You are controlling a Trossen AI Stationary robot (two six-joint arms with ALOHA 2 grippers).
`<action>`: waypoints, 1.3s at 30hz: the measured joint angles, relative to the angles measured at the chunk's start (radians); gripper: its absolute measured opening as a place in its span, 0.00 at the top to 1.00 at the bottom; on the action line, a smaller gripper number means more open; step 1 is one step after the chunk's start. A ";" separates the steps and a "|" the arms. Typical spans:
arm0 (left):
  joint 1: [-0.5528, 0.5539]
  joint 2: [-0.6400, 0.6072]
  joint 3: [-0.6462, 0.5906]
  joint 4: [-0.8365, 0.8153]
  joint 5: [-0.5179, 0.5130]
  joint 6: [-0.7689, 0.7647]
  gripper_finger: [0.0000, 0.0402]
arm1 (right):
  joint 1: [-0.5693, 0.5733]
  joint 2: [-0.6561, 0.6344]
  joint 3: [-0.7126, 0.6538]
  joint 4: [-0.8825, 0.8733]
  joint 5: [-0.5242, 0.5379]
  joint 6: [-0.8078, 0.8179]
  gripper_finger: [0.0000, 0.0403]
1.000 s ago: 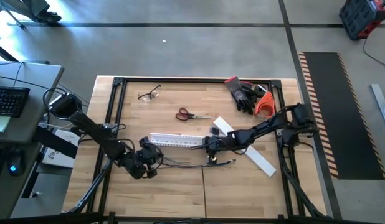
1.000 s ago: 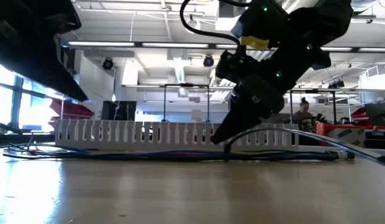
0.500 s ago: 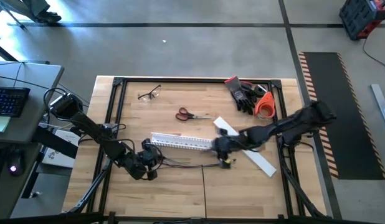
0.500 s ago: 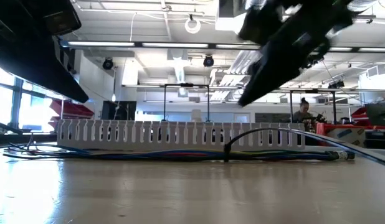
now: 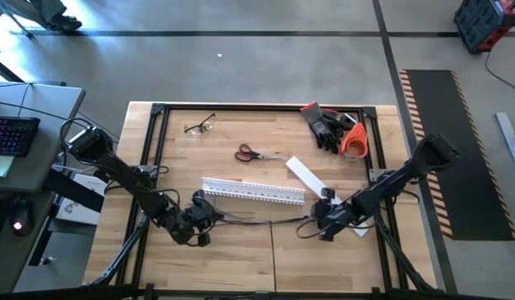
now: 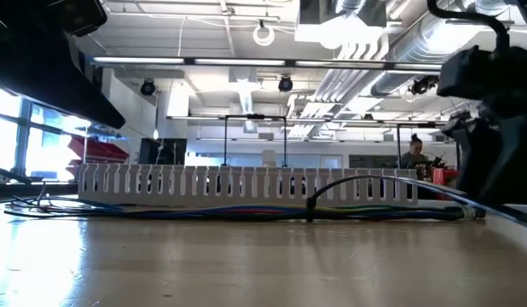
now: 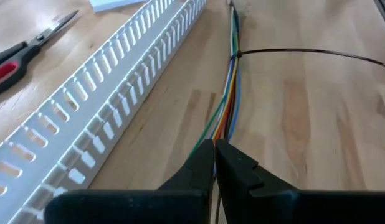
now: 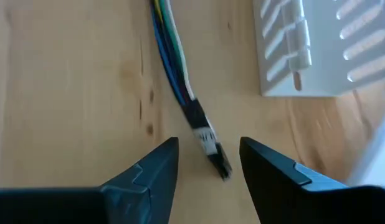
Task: Ziptie cables
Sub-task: Put the cable wires into the white cable duct
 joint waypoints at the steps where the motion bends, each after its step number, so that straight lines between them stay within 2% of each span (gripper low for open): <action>1: 0.000 0.003 0.000 0.009 0.003 0.006 1.00 | -0.001 -0.001 -0.024 0.054 0.002 0.002 0.60; 4: 0.001 0.013 0.000 0.040 0.003 0.031 1.00 | -0.004 -0.001 -0.094 0.183 -0.031 -0.031 0.61; 7: 0.007 0.028 0.000 0.086 0.005 0.063 1.00 | -0.004 -0.002 -0.130 0.248 -0.037 -0.024 0.65; 12: 0.021 0.093 0.000 0.276 0.006 0.223 1.00 | 0.010 0.046 -0.118 0.293 -0.046 -0.036 0.81; 15: 0.041 0.148 0.000 0.431 -0.004 0.340 1.00 | 0.019 0.097 -0.064 0.301 -0.051 -0.061 0.93; 17: 0.065 0.194 0.001 0.519 0.011 0.424 0.98 | 0.027 0.117 -0.017 0.268 -0.052 -0.059 0.97; 21: 0.110 0.290 0.002 0.661 0.093 0.585 0.88 | 0.040 0.105 0.087 0.222 -0.056 -0.081 0.96; 28: 0.156 0.434 0.091 0.711 0.142 0.741 0.63 | 0.074 0.090 0.271 0.106 0.020 -0.158 0.98; 34: 0.171 0.487 0.149 0.726 0.195 0.761 0.51 | 0.094 0.088 0.419 -0.126 0.112 -0.163 0.99; 39: 0.152 0.445 0.148 0.649 0.125 0.759 0.50 | 0.105 0.089 0.498 -0.292 0.159 -0.125 0.99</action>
